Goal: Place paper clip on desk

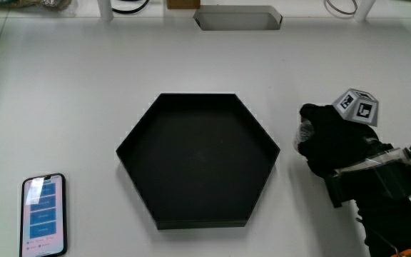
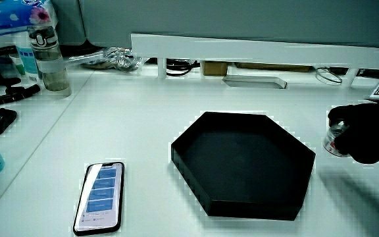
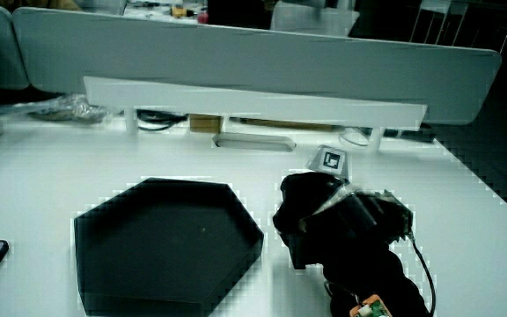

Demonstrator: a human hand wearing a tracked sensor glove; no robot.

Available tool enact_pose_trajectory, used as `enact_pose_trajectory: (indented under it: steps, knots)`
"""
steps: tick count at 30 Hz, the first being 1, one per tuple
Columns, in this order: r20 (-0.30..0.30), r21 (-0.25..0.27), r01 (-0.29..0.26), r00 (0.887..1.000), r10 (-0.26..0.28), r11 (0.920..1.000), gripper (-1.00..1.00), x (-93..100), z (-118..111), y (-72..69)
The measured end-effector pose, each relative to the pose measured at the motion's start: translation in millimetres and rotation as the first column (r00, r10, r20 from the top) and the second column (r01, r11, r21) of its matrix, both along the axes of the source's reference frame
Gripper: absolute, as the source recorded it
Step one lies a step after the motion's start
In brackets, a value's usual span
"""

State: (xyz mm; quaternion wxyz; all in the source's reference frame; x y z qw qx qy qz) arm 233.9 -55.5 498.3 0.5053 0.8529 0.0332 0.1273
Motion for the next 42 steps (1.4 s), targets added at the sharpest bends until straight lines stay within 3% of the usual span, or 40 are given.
enact_pose_trajectory:
  steps: [1,7,12,31,35,38,39,40,42]
  knots:
    - [-0.045,-0.022,-0.012,0.999,0.011,0.9997,0.0,5.6,2.8,1.0]
    - [-0.081,-0.038,-0.048,0.996,0.045,0.9981,0.0,24.0,10.4,5.8]
    - [-0.075,-0.018,-0.045,0.996,0.043,0.9988,0.0,23.3,11.3,7.2]
    - [-0.11,-0.075,-0.066,0.992,0.058,0.995,0.0,31.9,42.0,24.2]
    - [-0.087,-0.083,-0.066,0.995,0.058,0.9944,0.0,35.4,44.5,28.3]
    - [-0.104,-0.068,-0.082,0.992,0.074,0.9943,0.0,40.0,44.4,27.1]
    - [-0.095,-0.084,-0.092,0.992,0.084,0.9922,0.0,39.3,44.1,25.7]
    - [-0.062,-0.059,-0.083,0.995,0.079,0.9948,0.0,34.7,38.4,24.5]
    - [-0.084,-0.066,-0.077,0.994,0.071,0.9949,-0.12,33.5,40.3,23.8]
